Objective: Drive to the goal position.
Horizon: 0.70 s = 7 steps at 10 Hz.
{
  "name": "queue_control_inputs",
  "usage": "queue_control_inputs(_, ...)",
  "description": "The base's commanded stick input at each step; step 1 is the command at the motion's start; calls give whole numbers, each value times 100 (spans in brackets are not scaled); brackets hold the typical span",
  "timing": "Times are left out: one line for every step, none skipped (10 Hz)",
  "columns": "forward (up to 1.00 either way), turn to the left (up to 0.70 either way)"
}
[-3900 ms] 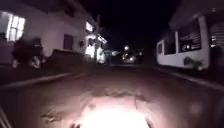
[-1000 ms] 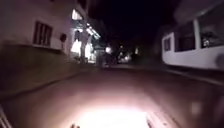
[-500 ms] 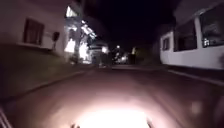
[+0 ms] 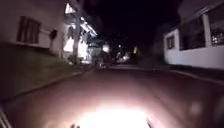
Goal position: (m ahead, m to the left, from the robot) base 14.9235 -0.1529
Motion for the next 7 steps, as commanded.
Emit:
queue_control_inputs(100, 0)
queue_control_inputs(100, -8)
queue_control_inputs(100, -23)
queue_control_inputs(100, -7)
queue_control_inputs(100, 0)
queue_control_inputs(100, 0)
queue_control_inputs(100, 0)
